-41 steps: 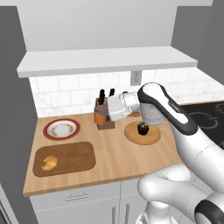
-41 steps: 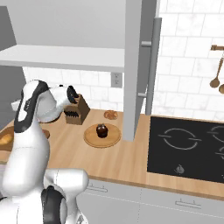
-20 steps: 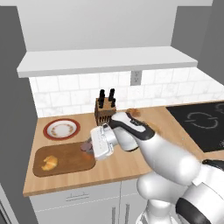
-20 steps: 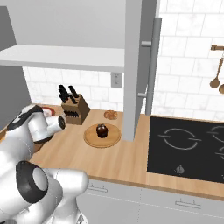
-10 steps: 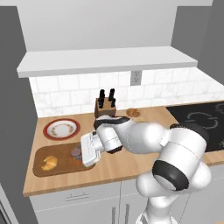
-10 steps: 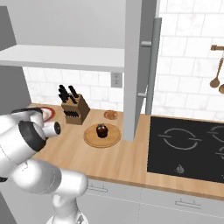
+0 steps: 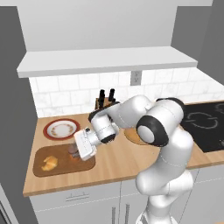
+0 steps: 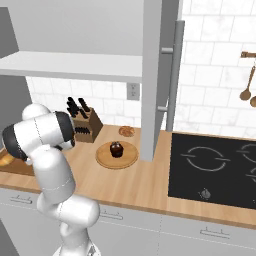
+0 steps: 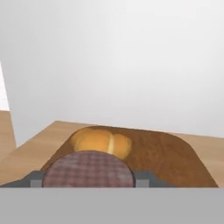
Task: From the different types of pastries on the counter, select a croissant and place it on the cutting board. Then retrieve a jar of jam from the cabinet and place it alongside the croissant on the cutting board.
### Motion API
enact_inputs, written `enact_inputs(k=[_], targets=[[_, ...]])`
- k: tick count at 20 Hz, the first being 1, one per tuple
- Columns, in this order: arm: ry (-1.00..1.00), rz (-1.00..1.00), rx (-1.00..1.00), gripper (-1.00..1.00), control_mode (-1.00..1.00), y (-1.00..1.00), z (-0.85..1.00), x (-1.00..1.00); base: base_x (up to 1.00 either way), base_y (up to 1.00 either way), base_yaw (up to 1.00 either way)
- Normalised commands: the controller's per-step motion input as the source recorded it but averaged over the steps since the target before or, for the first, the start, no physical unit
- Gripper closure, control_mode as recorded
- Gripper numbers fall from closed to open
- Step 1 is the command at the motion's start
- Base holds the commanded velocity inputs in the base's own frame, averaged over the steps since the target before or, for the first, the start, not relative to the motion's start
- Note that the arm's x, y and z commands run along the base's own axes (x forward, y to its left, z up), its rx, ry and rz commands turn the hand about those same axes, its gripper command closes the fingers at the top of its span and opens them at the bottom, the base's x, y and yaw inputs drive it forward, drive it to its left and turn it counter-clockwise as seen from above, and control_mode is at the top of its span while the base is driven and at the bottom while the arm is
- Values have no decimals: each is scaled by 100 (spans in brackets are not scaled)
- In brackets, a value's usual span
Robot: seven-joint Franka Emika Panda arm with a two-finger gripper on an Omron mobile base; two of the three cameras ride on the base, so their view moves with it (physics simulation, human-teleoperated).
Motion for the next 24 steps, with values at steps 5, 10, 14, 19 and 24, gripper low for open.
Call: enact_inputs(k=[5, 10, 14, 19, 24], targets=[[-12, 10, 0, -100, -100, 11, -28, -1, 0, 0, 0], [-13, 3, 0, -100, -100, 0, -4, -5, 0, 0, 0], [-10, 0, 0, -100, -100, -6, 10, -14, 0, 0, 0], [-11, 0, 0, -100, -100, -14, 32, -18, 0, 0, 0], [-10, 0, 0, -100, -100, -15, 34, -34, 0, 0, 0]])
